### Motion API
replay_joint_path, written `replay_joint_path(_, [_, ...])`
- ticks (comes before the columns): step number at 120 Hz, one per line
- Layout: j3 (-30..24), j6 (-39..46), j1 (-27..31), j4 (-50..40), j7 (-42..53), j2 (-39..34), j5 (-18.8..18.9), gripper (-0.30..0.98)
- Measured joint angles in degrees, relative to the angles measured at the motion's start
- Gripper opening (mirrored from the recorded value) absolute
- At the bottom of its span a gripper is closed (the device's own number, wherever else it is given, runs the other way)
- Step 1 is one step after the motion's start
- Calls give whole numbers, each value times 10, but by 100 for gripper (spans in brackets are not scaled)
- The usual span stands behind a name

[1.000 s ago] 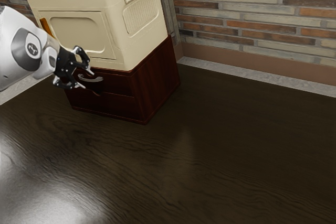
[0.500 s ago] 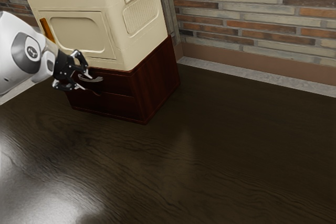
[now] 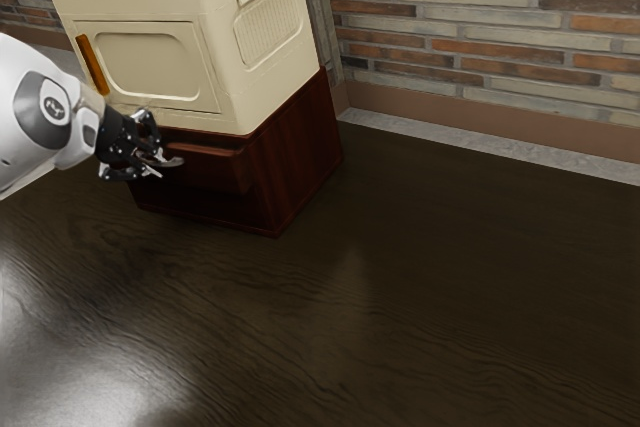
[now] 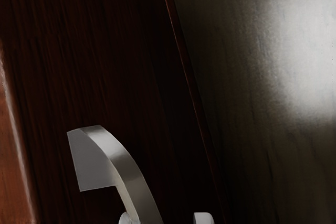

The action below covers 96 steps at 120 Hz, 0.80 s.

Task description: Pull the drawer handle with one arm to open the drawer

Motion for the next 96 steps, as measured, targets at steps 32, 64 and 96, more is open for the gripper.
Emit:
replay_joint_path(32, [1, 0, 10, -51, 5, -42, 3, 2])
replay_joint_path(64, [4, 0, 15, -121, 9, -106, 7, 1])
replay_joint_path(96, [4, -1, 23, -184, 13, -167, 14, 0])
